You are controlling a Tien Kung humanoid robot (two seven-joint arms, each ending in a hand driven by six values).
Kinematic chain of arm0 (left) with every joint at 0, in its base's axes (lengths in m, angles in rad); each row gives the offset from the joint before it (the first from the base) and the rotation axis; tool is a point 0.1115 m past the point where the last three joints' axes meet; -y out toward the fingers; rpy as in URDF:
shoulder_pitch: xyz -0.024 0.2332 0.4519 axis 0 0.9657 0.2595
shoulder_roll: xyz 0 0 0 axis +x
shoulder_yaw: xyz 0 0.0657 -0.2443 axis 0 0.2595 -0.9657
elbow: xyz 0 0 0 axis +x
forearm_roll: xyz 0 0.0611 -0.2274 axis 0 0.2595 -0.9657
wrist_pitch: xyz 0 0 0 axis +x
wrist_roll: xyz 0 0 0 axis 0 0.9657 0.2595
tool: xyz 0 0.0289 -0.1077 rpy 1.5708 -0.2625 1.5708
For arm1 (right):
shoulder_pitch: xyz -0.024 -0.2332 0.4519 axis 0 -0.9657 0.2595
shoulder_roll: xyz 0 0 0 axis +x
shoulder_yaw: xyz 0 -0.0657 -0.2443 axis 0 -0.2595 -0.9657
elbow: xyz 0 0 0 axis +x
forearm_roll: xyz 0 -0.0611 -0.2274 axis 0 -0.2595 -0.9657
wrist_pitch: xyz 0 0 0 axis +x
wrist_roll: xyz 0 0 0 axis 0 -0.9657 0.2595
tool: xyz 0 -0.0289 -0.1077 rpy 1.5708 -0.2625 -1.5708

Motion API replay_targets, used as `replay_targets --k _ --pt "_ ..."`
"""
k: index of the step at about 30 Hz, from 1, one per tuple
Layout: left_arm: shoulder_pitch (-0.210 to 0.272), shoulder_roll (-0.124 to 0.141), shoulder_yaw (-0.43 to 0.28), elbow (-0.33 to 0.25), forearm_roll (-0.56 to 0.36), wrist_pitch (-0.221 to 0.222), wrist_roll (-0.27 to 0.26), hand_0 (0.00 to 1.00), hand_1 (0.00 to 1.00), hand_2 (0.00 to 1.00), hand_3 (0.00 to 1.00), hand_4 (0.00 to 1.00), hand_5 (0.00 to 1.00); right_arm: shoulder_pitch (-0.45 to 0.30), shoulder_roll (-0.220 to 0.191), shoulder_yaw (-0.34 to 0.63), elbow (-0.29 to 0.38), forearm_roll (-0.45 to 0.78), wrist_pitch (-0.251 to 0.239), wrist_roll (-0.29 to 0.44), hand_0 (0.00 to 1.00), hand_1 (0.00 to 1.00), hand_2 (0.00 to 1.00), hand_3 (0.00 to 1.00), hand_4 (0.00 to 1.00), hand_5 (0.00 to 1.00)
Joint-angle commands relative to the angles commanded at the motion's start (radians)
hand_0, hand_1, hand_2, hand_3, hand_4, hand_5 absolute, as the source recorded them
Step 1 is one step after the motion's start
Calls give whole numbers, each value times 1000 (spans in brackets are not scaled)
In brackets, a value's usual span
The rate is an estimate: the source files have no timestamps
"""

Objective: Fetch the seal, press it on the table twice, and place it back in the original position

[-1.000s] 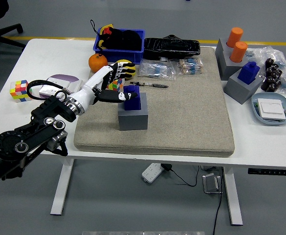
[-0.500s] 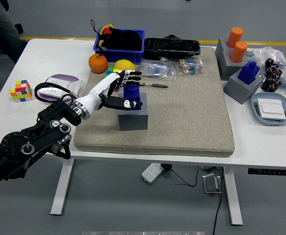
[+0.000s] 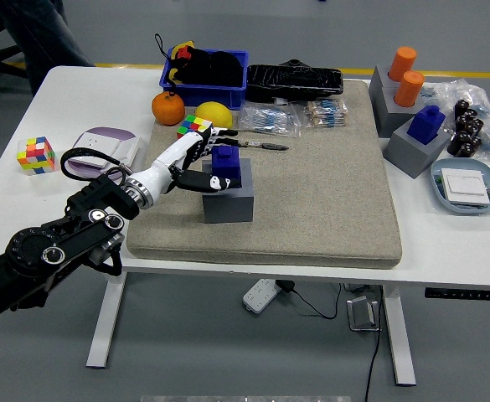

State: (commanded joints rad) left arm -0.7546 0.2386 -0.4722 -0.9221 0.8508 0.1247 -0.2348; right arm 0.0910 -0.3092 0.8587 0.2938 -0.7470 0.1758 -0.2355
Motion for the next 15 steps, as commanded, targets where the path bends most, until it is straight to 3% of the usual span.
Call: replay_targets --k 6,7,12,13,15 --pt "0 -1 3 15 6 1 3 886 848 852 854 936 2 1 1 2 0 0 0 0 867 782 745 746 804 566" --pt "0 -1 3 16 7 2 3 880 839 844 854 868 2 1 1 2 0 -1 0 0 868 782 745 746 804 565" --pt "-1 1 -1 20 12 7 2 880 839 844 854 868 2 1 1 4 0 -1 -1 0 868 782 745 746 804 565" --pt "-1 1 -2 21 12 7 2 861 812 790 848 804 2 1 1 4 0 -2 0 0 867 782 745 745 805 563" --pt "-1 2 -2 23 14 9 2 861 812 790 848 804 2 1 2 5 0 -2 -1 0 867 782 745 745 805 563"
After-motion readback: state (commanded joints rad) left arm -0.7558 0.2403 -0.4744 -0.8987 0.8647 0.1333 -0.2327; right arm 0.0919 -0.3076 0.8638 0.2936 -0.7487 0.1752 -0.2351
